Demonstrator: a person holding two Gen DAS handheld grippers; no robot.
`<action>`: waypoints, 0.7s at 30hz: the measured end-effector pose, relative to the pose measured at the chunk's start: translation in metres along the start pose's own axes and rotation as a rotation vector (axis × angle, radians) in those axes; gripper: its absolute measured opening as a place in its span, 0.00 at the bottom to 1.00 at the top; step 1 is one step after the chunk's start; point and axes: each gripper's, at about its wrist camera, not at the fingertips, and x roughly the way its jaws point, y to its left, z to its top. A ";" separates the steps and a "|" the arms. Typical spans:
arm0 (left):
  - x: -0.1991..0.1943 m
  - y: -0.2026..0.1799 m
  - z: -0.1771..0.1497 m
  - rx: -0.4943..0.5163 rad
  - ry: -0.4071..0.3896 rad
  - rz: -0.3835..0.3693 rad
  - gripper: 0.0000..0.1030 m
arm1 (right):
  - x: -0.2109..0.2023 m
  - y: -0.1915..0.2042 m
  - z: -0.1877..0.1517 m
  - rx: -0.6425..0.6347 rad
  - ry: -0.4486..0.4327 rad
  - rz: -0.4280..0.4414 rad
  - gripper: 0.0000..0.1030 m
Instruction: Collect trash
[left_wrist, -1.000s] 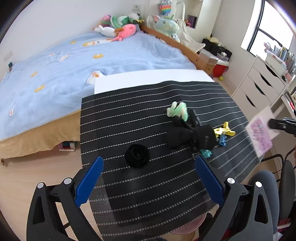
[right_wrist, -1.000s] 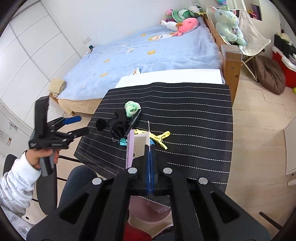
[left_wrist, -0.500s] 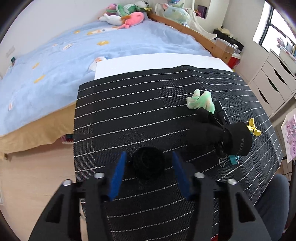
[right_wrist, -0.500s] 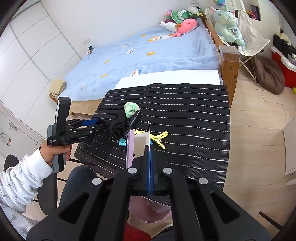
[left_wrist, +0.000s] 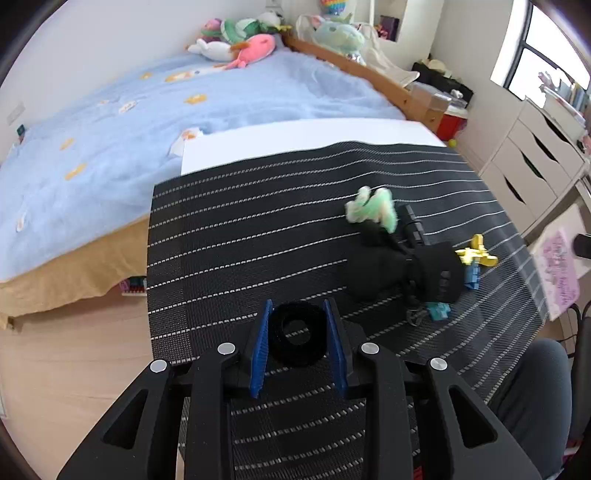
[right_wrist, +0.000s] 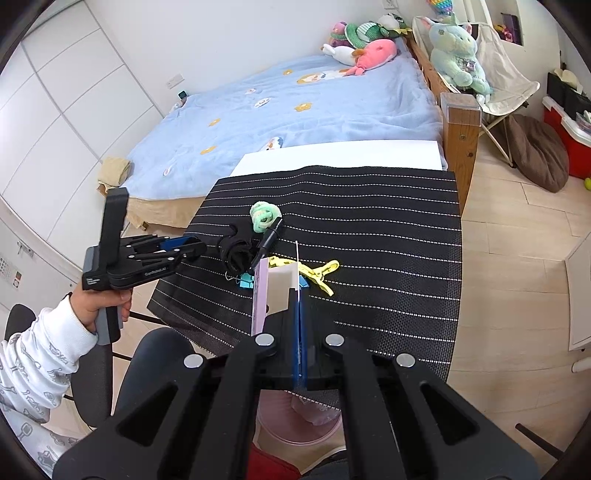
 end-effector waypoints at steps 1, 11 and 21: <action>-0.004 -0.002 0.000 0.004 -0.006 -0.004 0.27 | -0.001 0.000 -0.001 -0.001 -0.001 0.001 0.00; -0.061 -0.032 -0.014 0.056 -0.094 -0.050 0.27 | -0.013 0.015 -0.011 -0.038 -0.017 -0.002 0.00; -0.099 -0.063 -0.038 0.125 -0.140 -0.077 0.27 | -0.032 0.050 -0.030 -0.137 -0.028 -0.008 0.00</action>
